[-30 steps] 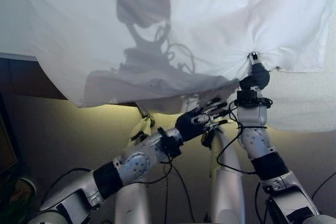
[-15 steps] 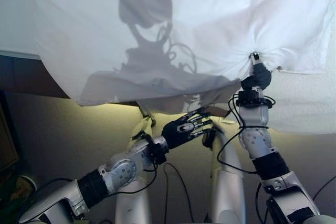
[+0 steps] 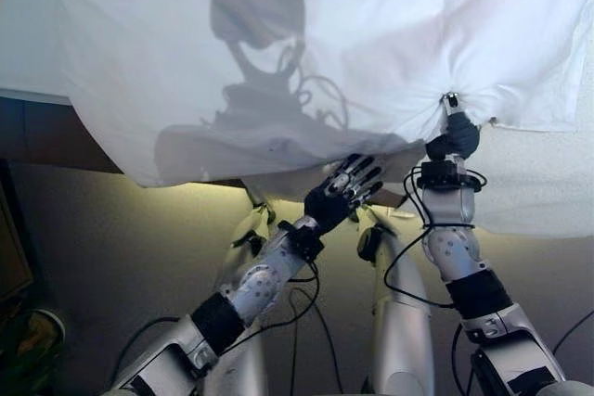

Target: Make the bed

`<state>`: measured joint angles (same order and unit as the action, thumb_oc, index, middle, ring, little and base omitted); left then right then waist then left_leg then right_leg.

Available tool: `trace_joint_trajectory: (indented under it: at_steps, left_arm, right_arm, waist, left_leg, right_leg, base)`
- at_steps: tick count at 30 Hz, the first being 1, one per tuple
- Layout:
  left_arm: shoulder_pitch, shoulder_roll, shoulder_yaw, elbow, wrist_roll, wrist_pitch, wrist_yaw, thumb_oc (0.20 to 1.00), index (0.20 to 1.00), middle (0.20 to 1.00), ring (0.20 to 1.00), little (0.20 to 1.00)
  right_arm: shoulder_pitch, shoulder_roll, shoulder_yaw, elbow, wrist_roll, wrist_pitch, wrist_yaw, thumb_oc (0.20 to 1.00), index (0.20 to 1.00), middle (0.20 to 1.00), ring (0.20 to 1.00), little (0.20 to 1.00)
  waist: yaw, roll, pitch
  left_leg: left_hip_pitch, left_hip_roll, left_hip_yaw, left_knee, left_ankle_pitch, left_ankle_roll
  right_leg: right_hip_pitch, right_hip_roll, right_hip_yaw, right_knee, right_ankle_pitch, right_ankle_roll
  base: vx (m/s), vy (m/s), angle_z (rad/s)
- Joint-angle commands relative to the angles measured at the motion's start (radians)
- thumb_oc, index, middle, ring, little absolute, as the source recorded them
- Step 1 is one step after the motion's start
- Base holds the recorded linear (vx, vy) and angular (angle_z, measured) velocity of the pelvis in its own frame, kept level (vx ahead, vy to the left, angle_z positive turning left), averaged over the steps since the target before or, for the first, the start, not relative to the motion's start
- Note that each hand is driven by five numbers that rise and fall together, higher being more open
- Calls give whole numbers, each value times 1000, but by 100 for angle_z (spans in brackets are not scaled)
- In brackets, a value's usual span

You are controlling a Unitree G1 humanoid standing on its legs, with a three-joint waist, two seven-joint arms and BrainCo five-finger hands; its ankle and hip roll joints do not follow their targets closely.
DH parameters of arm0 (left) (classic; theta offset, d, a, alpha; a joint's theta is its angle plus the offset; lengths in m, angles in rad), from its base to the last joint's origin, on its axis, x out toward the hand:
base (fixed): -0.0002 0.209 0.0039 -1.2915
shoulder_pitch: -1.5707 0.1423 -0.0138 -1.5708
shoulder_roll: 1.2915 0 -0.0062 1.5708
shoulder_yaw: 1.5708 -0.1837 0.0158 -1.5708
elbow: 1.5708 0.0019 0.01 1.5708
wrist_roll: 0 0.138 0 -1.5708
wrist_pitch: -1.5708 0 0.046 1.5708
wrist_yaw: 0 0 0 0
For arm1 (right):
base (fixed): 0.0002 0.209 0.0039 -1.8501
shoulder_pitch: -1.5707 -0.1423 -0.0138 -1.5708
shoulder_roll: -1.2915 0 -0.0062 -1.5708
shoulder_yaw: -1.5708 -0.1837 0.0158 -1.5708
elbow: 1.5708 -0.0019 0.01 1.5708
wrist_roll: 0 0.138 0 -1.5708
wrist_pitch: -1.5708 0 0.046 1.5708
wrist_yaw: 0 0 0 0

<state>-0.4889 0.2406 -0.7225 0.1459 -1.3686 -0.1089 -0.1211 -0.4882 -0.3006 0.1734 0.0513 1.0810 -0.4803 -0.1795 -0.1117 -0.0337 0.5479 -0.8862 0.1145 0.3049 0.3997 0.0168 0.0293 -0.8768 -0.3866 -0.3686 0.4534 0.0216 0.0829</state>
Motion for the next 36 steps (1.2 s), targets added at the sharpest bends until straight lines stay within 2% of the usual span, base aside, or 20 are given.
trace_joint_trajectory:
  at_steps: [1, 18, 36]
  left_arm:
    - [-27, -44, -32, -49, -6, -32, 2, 1000, 1000, 1000, 1000, 1000]
    - [-93, -146, 32, 80, -29, -95, 51, 1000, 1000, 1000, 1000, 1000]
    - [-14, -182, -22, 257, 7, -48, 45, 1000, 1000, 1000, 1000, 1000]
  right_arm:
    - [-39, -27, 34, -102, -34, -23, 71, 200, 200, 200, 200, 200]
    - [-90, -14, 68, -79, -19, -27, 63, 200, 200, 200, 200, 200]
    - [-139, -31, 81, -88, -16, -48, 41, 200, 200, 200, 200, 200]
  waist:
    - [-5, -21, -28]
    - [-16, -38, -28]
    - [-5, -41, -28]
  left_leg:
    - [66, -3, 46, 69, -149, -33]
    - [63, 3, 48, 78, -153, -34]
    - [71, 1, 47, 43, -137, -37]
  right_leg:
    - [-17, -9, -36, -24, 70, 100]
    - [-19, -4, -42, -22, 75, 102]
    - [-9, 7, -51, -48, 85, 106]
  base:
    - [0, 0, 0]
    - [0, 0, -1]
    - [1, -3, -1]
